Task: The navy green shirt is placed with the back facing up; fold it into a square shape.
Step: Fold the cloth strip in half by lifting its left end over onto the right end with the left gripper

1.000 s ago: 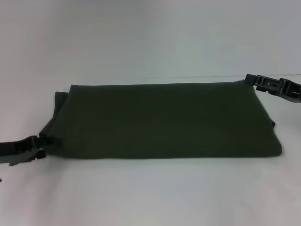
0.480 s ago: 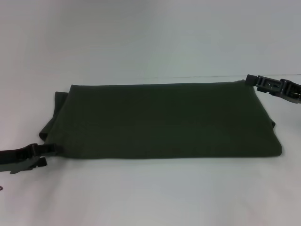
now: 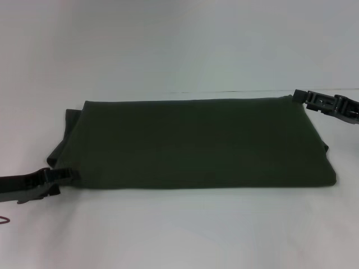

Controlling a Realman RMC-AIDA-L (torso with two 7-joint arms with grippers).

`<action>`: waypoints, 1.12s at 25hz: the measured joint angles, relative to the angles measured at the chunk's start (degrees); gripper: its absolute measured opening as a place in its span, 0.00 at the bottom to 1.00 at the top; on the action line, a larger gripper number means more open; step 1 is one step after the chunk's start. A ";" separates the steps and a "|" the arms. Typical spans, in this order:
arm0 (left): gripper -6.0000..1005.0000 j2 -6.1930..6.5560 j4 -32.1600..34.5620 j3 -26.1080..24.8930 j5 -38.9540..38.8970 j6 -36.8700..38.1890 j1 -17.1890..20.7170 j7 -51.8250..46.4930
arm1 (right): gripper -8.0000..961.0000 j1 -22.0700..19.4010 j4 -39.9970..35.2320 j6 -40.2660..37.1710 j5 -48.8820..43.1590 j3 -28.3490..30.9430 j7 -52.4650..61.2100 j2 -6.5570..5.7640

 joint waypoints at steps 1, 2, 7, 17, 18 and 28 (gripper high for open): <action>0.77 0.00 -0.01 0.00 0.01 -0.03 0.00 0.00 | 0.86 0.00 0.01 0.03 0.00 0.00 0.00 0.01; 0.77 0.01 -0.01 0.00 0.02 -0.05 0.00 -0.01 | 0.86 -0.01 0.01 0.10 0.00 0.00 0.00 0.02; 0.77 0.04 -0.08 -0.24 0.02 -0.08 -0.04 -1.30 | 0.86 -0.01 0.06 0.33 0.20 0.00 0.00 0.12; 0.77 0.59 -1.50 -0.44 -0.12 0.04 -0.68 -7.30 | 0.86 -0.01 -0.26 0.32 0.76 0.00 1.24 -0.02; 0.77 0.61 -1.52 -0.44 -0.10 -0.04 -0.68 -7.64 | 0.86 -0.01 -0.26 0.32 0.76 0.00 1.24 -0.02; 0.77 1.22 -2.83 -0.41 -0.07 -0.97 -1.59 -10.10 | 0.86 -0.01 -0.33 0.32 0.88 0.00 1.49 -0.03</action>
